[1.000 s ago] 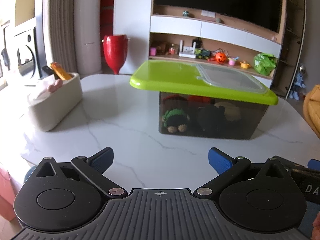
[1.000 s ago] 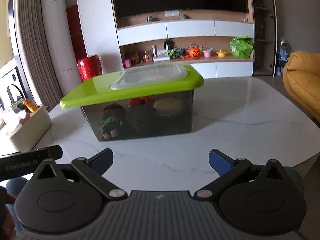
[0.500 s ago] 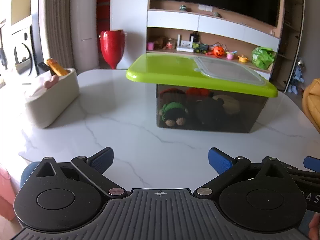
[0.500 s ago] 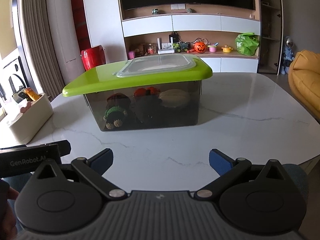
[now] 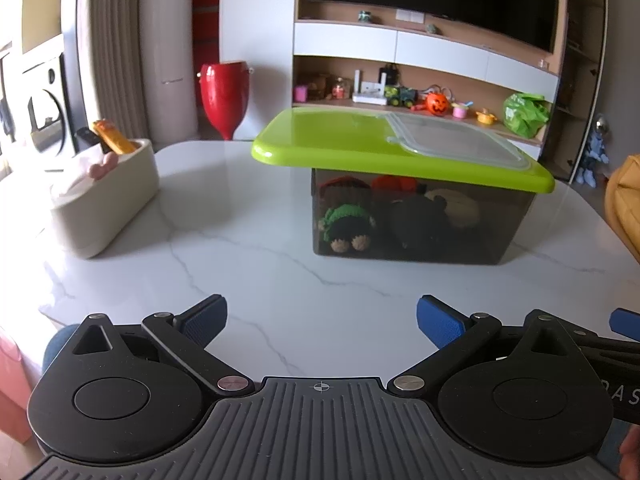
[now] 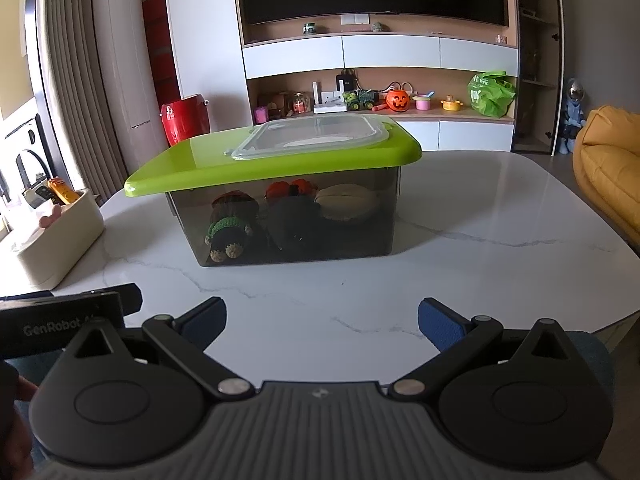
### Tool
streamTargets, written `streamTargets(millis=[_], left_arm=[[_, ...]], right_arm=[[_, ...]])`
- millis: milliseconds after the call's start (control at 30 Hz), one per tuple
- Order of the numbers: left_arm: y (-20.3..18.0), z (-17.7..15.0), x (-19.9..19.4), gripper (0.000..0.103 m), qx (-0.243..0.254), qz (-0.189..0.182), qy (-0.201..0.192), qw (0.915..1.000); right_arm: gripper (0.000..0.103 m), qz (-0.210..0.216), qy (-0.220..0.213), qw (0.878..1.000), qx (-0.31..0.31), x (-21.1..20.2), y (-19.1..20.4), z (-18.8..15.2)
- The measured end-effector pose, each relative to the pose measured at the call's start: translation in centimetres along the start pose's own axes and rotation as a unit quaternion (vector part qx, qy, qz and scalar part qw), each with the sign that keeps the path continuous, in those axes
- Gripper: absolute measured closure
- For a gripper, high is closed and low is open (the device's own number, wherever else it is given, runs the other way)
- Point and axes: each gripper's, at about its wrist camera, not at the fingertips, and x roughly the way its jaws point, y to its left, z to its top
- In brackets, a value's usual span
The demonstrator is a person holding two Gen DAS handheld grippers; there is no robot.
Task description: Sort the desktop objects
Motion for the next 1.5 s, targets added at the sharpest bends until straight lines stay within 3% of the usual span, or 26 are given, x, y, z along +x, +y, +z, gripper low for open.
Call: streamTargets(millis=[1500], left_arm=[[0.0, 0.1, 0.4, 0.000, 0.009, 0.001, -0.002, 1.0000]], right_arm=[[0.000, -0.002, 0.004, 1.000, -0.004, 0.2, 1.0, -0.5]])
